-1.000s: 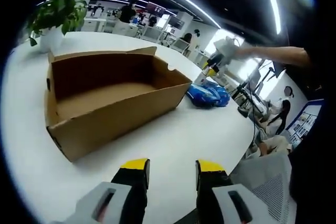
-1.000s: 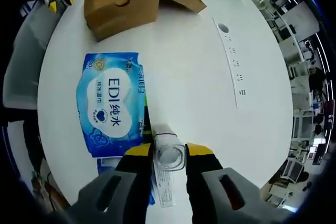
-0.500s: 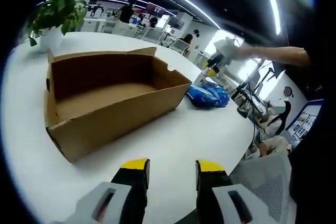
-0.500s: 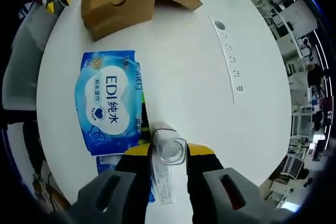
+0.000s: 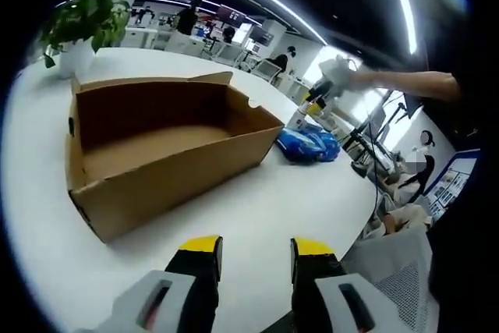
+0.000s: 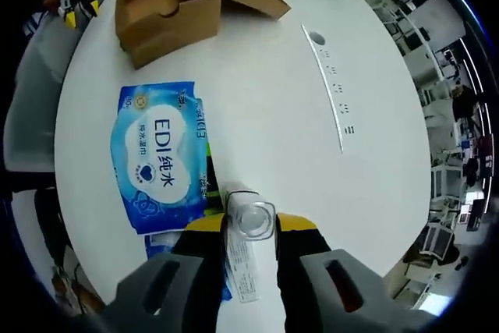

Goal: Operate the shoe box by opening the lid, removing the specified soft item, and placing it in the target area until the item is outside and the box remains undamaged.

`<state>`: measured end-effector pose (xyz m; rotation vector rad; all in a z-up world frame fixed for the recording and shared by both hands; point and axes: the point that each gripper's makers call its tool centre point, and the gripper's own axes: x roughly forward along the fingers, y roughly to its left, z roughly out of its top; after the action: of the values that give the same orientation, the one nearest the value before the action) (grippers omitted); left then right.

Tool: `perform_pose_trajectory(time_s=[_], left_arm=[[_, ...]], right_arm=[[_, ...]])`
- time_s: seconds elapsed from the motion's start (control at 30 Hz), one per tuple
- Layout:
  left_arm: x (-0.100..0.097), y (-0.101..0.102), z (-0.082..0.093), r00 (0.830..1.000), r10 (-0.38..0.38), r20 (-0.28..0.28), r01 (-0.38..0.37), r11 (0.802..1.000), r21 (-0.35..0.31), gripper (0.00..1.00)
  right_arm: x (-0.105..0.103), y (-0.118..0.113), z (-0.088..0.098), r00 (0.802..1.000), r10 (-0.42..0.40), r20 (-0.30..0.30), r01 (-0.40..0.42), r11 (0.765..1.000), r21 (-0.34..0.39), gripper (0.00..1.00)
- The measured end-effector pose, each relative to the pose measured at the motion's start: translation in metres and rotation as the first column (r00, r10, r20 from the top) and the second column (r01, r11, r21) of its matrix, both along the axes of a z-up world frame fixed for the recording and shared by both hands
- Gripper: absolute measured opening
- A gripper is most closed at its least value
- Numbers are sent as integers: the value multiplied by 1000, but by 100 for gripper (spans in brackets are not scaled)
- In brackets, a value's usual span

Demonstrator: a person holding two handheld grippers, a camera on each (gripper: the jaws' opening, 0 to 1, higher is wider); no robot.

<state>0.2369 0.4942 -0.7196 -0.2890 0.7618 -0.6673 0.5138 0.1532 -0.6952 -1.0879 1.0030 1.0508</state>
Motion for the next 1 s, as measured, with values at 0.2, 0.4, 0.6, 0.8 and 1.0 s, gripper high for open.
perform_pose_trajectory(time_s=[0.2, 0.4, 0.6, 0.8, 1.0], left_arm=[[0, 0, 0, 1000, 2, 2, -2, 1000, -2, 35], [1, 1, 0, 1000, 5, 3, -5, 1000, -1, 35], [1, 1, 1, 1000, 5, 4, -5, 1000, -2, 35], [1, 1, 1, 1000, 5, 4, -5, 1000, -2, 35], [0, 1, 1, 1000, 4, 5, -4, 1000, -3, 35]], right_arm=[[-1, 0, 2, 1000, 12, -10, -13, 1000, -5, 24], [3, 1, 6, 1000, 15, -3, -15, 1000, -7, 25], [3, 4, 8, 999, 38, -13, -38, 999, -10, 22], [-1, 6, 7, 994, 98, -43, -100, 994, -38, 18], [-1, 3, 6, 984, 167, -64, -172, 982, -79, 18]])
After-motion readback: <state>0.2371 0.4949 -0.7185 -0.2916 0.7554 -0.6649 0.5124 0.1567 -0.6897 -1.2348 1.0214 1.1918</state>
